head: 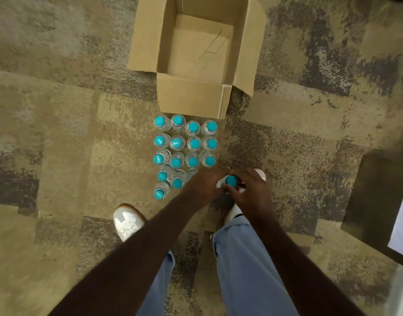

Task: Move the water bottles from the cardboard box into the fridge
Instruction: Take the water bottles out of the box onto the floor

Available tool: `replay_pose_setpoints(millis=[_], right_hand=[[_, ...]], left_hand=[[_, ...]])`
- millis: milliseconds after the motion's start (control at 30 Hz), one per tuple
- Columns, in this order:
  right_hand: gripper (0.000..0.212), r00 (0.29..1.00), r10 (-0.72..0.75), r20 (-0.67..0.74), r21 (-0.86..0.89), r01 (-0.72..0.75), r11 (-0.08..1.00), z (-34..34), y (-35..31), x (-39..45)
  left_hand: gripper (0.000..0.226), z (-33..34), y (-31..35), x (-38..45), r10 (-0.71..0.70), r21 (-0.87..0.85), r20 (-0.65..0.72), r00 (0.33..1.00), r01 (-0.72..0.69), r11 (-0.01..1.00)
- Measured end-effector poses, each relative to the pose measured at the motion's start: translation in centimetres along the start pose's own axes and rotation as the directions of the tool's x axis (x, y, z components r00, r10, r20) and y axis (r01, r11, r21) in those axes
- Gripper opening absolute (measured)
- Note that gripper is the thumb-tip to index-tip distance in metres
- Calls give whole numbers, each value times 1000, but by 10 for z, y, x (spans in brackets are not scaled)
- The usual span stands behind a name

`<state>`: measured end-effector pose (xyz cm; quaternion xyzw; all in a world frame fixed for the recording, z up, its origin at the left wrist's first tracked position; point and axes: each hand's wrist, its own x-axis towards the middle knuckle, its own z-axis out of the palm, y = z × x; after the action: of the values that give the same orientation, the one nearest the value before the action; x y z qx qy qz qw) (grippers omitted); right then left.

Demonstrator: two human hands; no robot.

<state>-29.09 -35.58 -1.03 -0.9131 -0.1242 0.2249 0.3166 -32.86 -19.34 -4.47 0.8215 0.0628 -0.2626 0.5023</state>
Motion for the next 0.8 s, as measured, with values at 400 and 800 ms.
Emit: replay_pose_setpoints(millis=[400,800], right_hand=[[30,935,268,233,-151,-237,960,61,17,11],[23,908,358,217,-178,-323,929,101,18,21]], left_hand=[[70,22,-28,6,-167,344,178,970,98,934],[52,25,-47,-1,-143,567,101,985,61,821]])
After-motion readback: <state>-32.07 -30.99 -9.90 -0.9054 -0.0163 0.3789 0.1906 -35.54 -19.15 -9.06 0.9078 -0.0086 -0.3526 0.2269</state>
